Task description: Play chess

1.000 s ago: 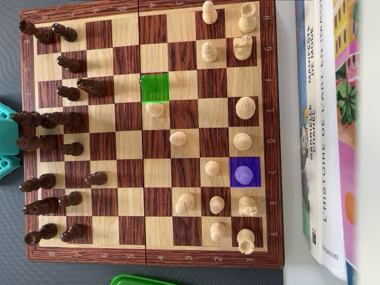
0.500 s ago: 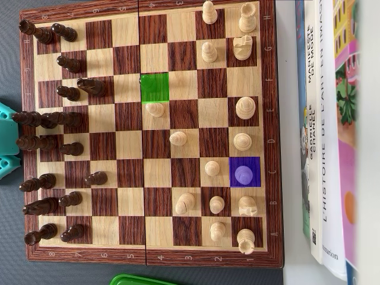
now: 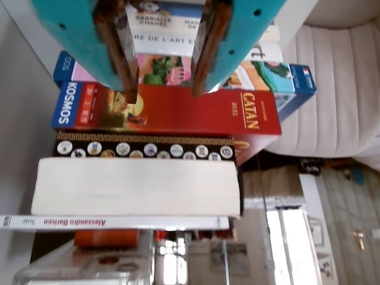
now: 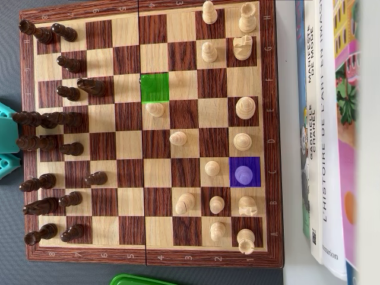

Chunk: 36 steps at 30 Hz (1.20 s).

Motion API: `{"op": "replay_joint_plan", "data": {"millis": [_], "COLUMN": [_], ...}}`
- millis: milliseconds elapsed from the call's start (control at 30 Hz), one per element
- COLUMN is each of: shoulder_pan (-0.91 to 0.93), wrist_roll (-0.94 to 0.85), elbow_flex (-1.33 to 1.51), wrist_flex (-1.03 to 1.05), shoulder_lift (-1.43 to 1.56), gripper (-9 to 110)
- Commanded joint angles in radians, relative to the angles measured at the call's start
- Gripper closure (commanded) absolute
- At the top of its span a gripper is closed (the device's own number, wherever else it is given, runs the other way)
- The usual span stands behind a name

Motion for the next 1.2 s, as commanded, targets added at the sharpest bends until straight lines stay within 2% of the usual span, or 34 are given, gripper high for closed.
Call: {"op": "replay_joint_plan", "data": {"millis": [0, 267, 533, 867, 1167], "shoulder_pan": [-0.017, -0.078, -0.081, -0.153, -0.224], "wrist_roll": [-0.006, 0.000, 0.006, 0.115, 0.209], "elbow_flex": [-0.103, -0.192, -0.314, -0.402, -0.403], "wrist_flex": [0.170, 0.601, 0.911, 1.045, 1.046], "shoulder_lift": [-0.035, -0.117, -0.258, -0.434, -0.604], "gripper": [88, 88, 87, 87, 87]}}
